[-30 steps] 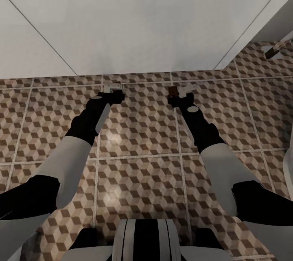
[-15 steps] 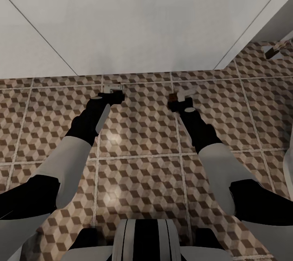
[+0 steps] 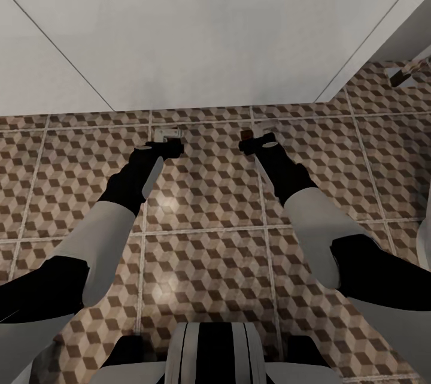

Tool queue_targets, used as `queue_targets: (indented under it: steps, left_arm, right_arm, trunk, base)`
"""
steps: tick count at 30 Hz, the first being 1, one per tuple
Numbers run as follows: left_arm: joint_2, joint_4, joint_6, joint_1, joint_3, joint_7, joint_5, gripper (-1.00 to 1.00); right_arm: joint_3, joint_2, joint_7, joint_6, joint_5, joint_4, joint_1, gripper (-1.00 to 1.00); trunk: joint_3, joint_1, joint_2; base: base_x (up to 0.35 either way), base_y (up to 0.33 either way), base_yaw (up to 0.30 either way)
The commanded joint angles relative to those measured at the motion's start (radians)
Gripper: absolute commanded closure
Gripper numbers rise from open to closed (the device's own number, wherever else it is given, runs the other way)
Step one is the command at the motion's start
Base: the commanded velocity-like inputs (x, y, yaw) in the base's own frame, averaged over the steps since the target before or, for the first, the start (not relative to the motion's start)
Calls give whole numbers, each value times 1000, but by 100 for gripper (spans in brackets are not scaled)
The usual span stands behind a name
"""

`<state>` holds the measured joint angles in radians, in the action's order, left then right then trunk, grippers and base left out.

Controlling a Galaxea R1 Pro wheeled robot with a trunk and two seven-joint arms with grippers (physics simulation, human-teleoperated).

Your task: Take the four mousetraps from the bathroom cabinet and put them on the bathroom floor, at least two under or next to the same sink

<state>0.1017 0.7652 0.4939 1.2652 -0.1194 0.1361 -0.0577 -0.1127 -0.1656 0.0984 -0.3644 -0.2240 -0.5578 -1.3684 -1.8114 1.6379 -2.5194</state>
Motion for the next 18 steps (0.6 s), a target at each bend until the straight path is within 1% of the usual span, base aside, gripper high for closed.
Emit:
queue_targets:
  steps: [1, 4, 8, 18]
  left_arm:
    - [-1, 0, 5, 0, -3, 8, -5, 100]
    - [0, 1, 4, 0, -3, 8, -4, 100]
    - [0, -1, 4, 0, -3, 8, -5, 100]
    - [1, -53, 3, 0, -2, 8, -5, 100]
  right_arm:
    - [-4, -2, 3, -10, -1, 1, -3, 100]
    - [-4, -8, 3, -24, -1, 3, -12, 100]
    - [-4, -9, 3, -51, -1, 7, -32, 100]
    - [-4, -9, 3, -56, -1, 26, -37, 100]
  trunk:
    - [0, 0, 0]
    - [0, 0, 0]
    - [0, 0, 0]
    - [0, 0, 0]
  base:
    - [0, 0, 0]
    - [0, 0, 0]
    - [0, 0, 0]
    - [0, 0, 0]
